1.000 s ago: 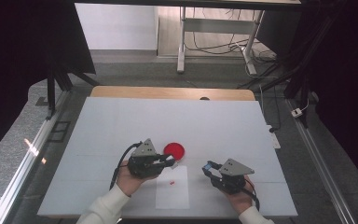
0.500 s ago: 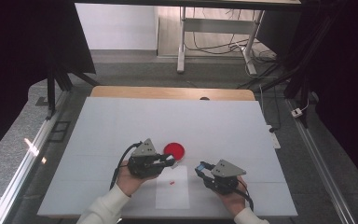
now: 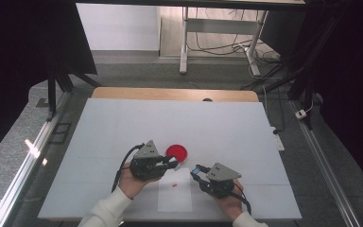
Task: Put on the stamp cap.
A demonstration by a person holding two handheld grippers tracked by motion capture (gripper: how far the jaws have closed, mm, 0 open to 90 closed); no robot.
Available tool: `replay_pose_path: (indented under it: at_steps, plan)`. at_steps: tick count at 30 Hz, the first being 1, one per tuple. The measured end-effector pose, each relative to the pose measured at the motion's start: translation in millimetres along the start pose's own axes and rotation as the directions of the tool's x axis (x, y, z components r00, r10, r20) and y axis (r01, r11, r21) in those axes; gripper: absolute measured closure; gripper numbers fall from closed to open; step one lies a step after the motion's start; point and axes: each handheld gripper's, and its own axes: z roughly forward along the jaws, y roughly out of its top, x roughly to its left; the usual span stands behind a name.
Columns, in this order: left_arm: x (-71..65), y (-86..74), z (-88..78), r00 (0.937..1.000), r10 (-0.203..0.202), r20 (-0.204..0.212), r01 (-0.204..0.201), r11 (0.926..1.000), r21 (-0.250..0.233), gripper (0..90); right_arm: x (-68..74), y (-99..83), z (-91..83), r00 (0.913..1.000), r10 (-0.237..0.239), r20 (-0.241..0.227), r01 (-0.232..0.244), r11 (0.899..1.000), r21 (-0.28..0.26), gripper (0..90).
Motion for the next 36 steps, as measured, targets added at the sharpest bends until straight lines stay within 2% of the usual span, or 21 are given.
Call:
replay_pose_path:
  at_steps: [17, 36]
  plan:
    - [0.4, 0.0, -0.1, 1.0000, -0.002, -0.001, 0.002, 1.0000, -0.002, 74.9, 11.9, 6.5, 15.4, 0.9994, -0.027, -0.022, 0.027, 1.000, -0.009, 64.0]
    - [-0.9, -0.5, 4.8, 0.9999, -0.014, -0.007, 0.014, 0.9999, 0.006, 74.9, 23.1, 12.6, 23.9, 0.9985, -0.045, -0.030, 0.044, 0.999, -0.031, 64.0]
